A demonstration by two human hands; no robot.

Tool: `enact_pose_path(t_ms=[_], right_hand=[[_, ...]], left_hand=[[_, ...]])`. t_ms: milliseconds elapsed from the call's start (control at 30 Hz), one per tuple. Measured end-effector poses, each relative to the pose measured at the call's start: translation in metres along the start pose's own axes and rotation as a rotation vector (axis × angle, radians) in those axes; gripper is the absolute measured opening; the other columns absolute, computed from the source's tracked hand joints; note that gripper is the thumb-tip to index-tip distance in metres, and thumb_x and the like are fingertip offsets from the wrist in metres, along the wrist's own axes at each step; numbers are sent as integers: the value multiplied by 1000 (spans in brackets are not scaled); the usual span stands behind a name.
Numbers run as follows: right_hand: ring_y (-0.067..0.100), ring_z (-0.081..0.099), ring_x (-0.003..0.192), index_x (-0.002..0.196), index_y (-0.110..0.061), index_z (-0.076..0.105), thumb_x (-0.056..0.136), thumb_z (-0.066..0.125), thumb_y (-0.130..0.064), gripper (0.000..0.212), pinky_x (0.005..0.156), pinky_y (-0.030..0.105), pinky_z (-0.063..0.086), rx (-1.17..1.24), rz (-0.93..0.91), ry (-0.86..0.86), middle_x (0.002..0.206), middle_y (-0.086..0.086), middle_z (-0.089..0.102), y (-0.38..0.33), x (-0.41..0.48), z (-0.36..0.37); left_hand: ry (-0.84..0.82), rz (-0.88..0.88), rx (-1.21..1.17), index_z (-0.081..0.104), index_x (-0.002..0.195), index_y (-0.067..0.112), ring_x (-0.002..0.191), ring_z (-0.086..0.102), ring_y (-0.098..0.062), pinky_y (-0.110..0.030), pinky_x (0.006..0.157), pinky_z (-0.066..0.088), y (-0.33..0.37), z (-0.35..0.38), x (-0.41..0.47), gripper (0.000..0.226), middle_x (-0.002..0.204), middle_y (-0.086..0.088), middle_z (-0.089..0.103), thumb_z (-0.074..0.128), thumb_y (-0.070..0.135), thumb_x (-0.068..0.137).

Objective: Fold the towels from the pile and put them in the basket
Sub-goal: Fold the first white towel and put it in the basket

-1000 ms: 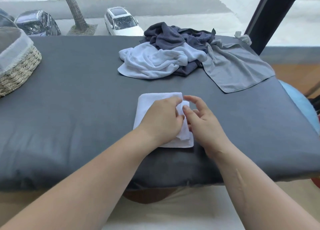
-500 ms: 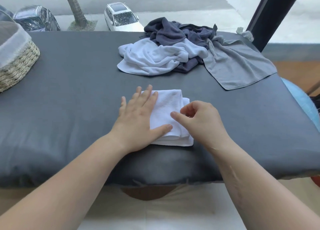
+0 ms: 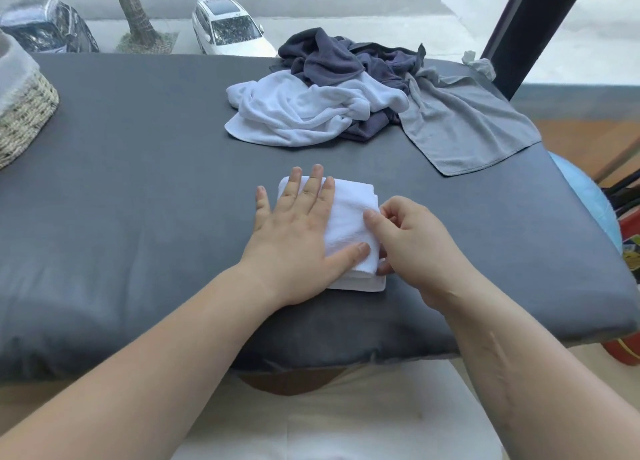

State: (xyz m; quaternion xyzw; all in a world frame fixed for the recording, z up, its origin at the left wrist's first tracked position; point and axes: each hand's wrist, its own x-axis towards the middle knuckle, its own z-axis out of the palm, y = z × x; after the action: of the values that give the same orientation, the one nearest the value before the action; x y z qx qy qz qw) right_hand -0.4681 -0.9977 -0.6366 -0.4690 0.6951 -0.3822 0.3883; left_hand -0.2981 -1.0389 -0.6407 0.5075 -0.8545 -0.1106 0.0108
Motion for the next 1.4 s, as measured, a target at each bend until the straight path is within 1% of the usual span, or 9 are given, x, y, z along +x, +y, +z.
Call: enact_pose_path(t_ms=[100, 467, 633, 733, 833, 967, 1267, 1333, 1400], right_hand=[[18, 57, 45, 91, -12, 53, 98, 59, -33, 23, 59, 43, 55, 11, 28, 10, 75, 7, 64, -2, -1, -1], [18, 57, 42, 92, -20, 50, 91, 62, -12, 15, 44, 29, 49, 50, -79, 116, 71, 9, 65, 1, -19, -3], [12, 59, 63, 91, -28, 51, 87, 69, -31, 18, 61, 34, 49, -409, -135, 117, 65, -3, 62, 20, -15, -3], [17, 59, 98, 118, -26, 57, 90, 64, -42, 33, 83, 32, 45, -637, -401, 250, 107, -7, 62, 20, -7, -6], [20, 15, 152, 155, -31, 31, 93, 22, -62, 70, 122, 42, 15, -887, -470, -76, 165, -6, 22, 16, 11, -6], [13, -18, 153, 159, -35, -5, 90, 1, -65, 75, 124, 48, -8, -1025, -385, -329, 166, -15, -13, 24, 29, -9], [17, 6, 153, 158, -34, 13, 82, 8, -77, 88, 124, 46, -8, -961, -376, -255, 155, -6, 20, 20, 9, -7], [20, 29, 139, 156, -32, 21, 83, 14, -80, 88, 123, 41, 13, -986, -312, -232, 144, -4, 31, 12, -10, -5], [21, 47, 112, 143, -32, 41, 85, 15, -80, 79, 102, 38, 39, -1078, -302, -169, 118, -5, 45, 4, -34, -1]], left_hand=[[-7, -26, 18, -12, 158, 21, 148, -29, -17, -59, 119, -13, 9, 1, 5, 102, 164, 5, -26, 14, 84, 82], [-9, 26, 45, -13, 157, 19, 148, -30, -17, -55, 121, -12, 8, 2, 3, 103, 164, 3, -26, 2, 84, 79], [-85, 31, 89, -17, 157, 18, 147, -32, -19, -54, 121, -11, 4, 17, 7, 109, 162, -1, -29, 1, 86, 74], [-93, 17, 98, -17, 156, 15, 148, -31, -22, -54, 121, -11, 6, 19, 10, 112, 162, -6, -29, 6, 87, 74], [-85, 7, 89, -14, 157, 12, 149, -29, -23, -54, 121, -10, 7, 20, 12, 117, 163, -8, -25, 4, 90, 71], [-68, 29, 84, -13, 157, 11, 149, -29, -21, -52, 122, -10, 3, 21, 11, 120, 164, -7, -24, 4, 91, 69], [39, -52, -46, -8, 159, 23, 151, -20, -16, -48, 123, -10, -31, 0, -23, 96, 166, 4, -15, 4, 78, 82], [39, -117, -78, -2, 159, 24, 153, -11, -16, -47, 124, -5, -44, -6, -31, 86, 167, 5, -5, 19, 70, 90], [53, -172, -113, 6, 160, 23, 154, -1, -17, -46, 125, 1, -56, -12, -38, 80, 167, 4, 6, 31, 63, 95]])
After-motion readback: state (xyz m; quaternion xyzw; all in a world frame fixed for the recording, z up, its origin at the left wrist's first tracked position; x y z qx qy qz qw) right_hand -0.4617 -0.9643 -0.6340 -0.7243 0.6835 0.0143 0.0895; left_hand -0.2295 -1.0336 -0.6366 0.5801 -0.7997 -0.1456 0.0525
